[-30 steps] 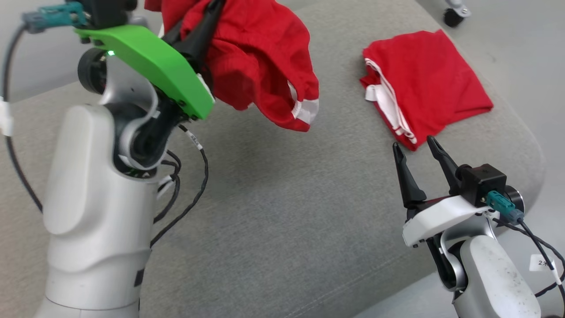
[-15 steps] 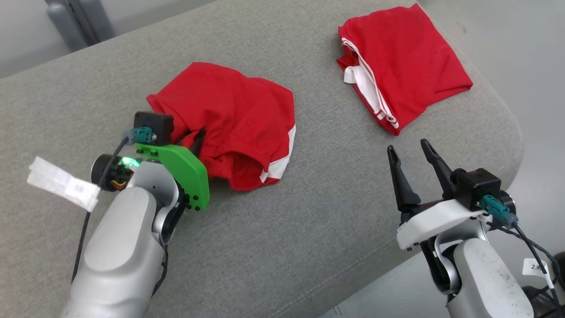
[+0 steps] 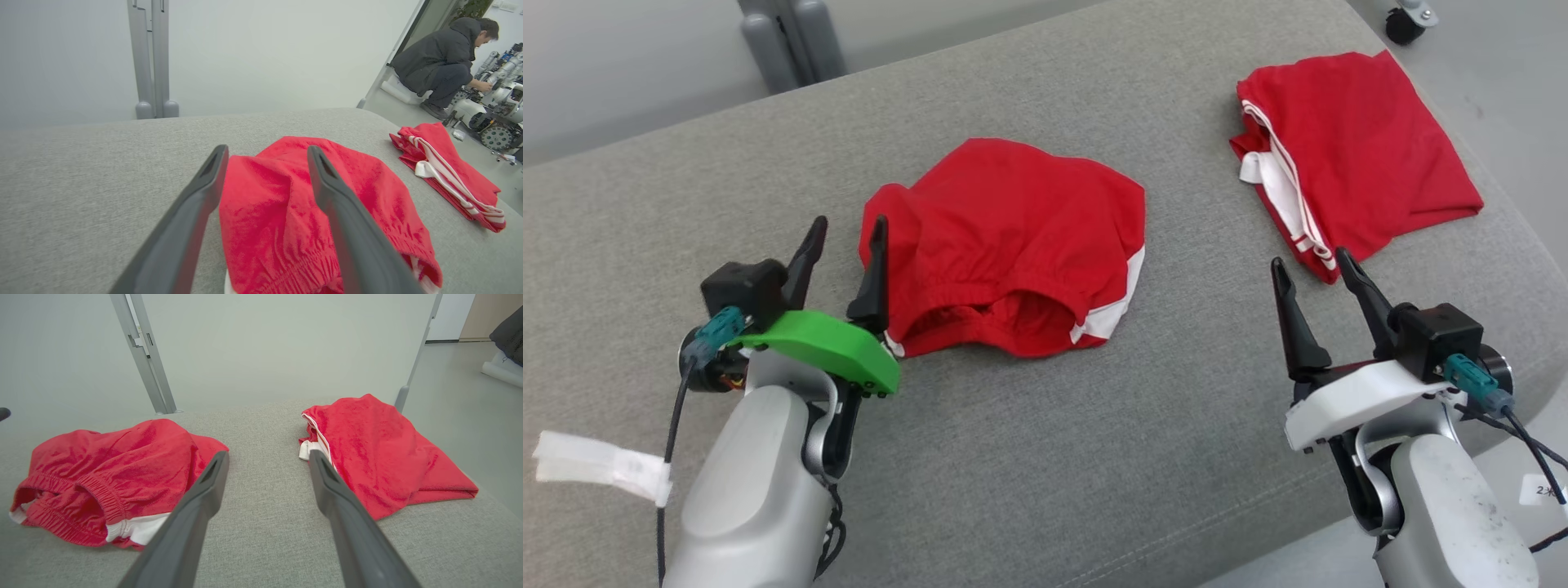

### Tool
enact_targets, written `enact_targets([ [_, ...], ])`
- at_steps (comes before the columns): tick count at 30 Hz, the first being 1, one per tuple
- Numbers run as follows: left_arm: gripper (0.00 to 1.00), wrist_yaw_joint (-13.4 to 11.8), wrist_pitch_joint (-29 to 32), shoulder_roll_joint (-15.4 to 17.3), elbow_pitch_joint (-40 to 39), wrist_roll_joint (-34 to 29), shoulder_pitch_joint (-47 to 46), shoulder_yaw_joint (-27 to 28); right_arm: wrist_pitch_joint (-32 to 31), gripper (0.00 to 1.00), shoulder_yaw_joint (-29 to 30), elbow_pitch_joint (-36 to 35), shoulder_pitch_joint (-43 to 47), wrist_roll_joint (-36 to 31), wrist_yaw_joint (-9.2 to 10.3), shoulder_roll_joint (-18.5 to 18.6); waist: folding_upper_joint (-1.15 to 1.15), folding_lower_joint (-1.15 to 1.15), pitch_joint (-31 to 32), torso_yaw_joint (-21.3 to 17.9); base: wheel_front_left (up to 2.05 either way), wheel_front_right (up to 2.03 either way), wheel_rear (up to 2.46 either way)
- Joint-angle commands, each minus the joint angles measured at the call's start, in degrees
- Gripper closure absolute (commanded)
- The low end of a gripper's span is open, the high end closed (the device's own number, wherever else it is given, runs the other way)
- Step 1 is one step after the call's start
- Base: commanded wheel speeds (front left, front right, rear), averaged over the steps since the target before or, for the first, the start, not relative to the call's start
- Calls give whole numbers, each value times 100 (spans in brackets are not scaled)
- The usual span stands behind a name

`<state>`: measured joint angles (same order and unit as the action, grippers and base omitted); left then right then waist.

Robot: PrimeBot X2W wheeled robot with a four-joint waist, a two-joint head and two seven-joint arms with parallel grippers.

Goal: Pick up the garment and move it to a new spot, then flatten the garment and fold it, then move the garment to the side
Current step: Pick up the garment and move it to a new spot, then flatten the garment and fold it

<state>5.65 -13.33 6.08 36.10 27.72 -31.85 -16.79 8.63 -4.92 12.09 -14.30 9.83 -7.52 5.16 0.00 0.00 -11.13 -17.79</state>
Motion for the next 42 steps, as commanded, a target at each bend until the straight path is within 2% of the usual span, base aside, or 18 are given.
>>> enact_targets([
  [1,0,-67,-91,47,-126,23,183,122,-3,0,65,-55,101,-46,6,42,0,0,264,353,0,0,0],
  [5,0,-281,-182,150,-543,-47,711,420,-41,0,270,-111,194,-71,6,125,0,0,396,710,0,0,0],
  [9,0,-369,-185,198,-1089,-169,1190,727,-61,0,495,-143,370,-86,6,203,0,0,504,1086,0,0,0],
  [12,0,-360,-182,213,-1472,-309,1597,938,-61,0,615,-121,482,-106,6,240,0,0,565,1333,0,0,0],
  [17,0,-154,-184,96,-1989,-560,2099,1217,12,0,774,-38,654,-93,6,288,0,0,653,1646,0,0,0],
  [29,0,85,-185,-173,-1957,-714,2718,1666,269,0,498,177,754,-8,6,285,0,0,770,1761,0,0,0],
  [42,0,172,-185,-295,-1929,-850,2752,1721,222,0,298,193,665,38,6,317,0,0,765,1687,0,0,0],
])
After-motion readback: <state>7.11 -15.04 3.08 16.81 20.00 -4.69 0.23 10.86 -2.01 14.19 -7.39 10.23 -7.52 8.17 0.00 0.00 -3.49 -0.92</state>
